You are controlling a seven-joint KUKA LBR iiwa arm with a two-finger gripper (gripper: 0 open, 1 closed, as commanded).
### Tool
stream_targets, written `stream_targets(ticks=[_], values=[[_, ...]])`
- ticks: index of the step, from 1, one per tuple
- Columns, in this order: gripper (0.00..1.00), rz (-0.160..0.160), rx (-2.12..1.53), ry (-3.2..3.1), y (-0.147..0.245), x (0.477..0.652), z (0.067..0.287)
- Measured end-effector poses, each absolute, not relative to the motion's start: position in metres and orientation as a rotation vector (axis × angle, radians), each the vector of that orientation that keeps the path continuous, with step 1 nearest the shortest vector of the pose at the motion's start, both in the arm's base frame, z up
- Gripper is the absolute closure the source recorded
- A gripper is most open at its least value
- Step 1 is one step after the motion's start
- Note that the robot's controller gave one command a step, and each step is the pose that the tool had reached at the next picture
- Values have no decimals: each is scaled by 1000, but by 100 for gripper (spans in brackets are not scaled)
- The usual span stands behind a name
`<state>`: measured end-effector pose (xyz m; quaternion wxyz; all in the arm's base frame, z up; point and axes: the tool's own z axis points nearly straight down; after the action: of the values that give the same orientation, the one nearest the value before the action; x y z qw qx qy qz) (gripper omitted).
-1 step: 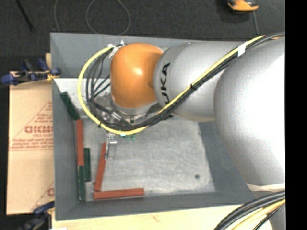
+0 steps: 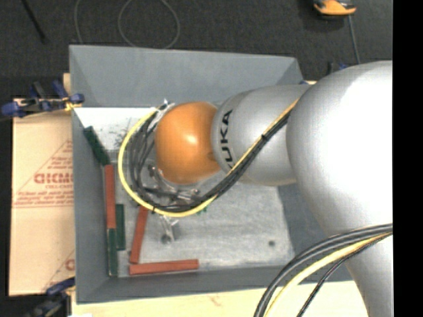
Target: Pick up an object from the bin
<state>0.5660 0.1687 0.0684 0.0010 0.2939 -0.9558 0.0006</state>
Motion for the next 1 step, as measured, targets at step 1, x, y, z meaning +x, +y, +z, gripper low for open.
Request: stream_targets(ticks=[1], values=[[0,-3,1559,-2735,219,546,101]])
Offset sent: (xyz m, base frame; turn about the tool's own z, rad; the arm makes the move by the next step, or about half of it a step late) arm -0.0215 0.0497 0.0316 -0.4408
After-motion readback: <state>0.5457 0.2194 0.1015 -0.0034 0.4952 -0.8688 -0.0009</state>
